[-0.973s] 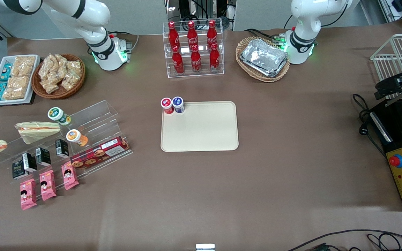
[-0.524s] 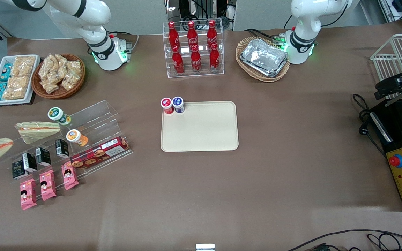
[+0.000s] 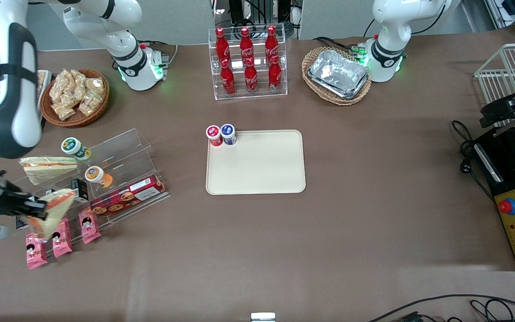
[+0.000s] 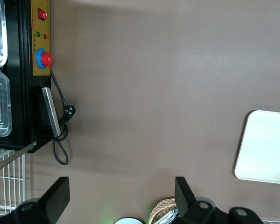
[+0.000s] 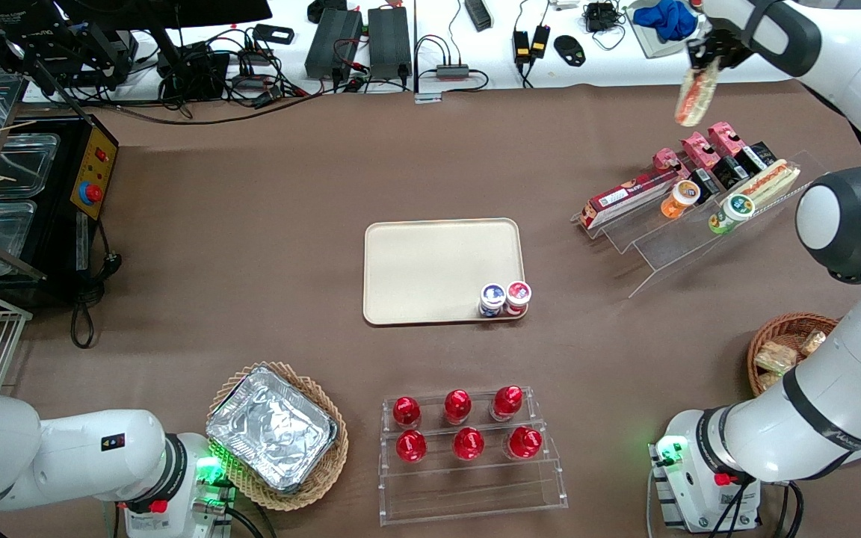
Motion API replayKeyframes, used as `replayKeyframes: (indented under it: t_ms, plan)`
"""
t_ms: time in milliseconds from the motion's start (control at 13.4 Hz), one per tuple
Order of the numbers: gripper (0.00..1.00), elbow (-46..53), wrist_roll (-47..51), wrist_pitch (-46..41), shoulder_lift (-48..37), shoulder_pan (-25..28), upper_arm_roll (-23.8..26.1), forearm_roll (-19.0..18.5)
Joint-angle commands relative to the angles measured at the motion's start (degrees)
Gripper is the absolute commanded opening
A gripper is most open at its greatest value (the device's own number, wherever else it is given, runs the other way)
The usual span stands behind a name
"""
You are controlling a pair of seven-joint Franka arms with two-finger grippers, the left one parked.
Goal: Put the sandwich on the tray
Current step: 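Carry the sandwich over the cream tray with the right gripper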
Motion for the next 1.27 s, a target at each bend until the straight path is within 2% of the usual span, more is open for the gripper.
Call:
replayKeyframes:
  t_ms: [0, 225, 374, 599, 674, 973, 1198]
  plan:
    - [0.11, 0.47, 14.72, -1.40, -0.37, 4.17, -0.58, 4.63]
    - [0.11, 0.47, 31.69, -1.32, -0.11, 10.23, -0.58, 4.99]
    - [0.10, 0.39, 43.12, -0.97, 0.25, 14.36, -0.58, 6.83]
    - [0.10, 0.39, 54.57, -0.53, 0.95, 18.50, -0.67, 14.29]
    - [0.10, 0.30, 57.82, -0.52, 1.47, 20.86, -0.67, 14.92]
    - [0.10, -0.14, 72.85, 1.84, 4.81, 27.81, -0.85, 13.79]
    - [0.10, -0.14, 78.23, 3.25, 8.67, 34.49, -0.85, 7.91]
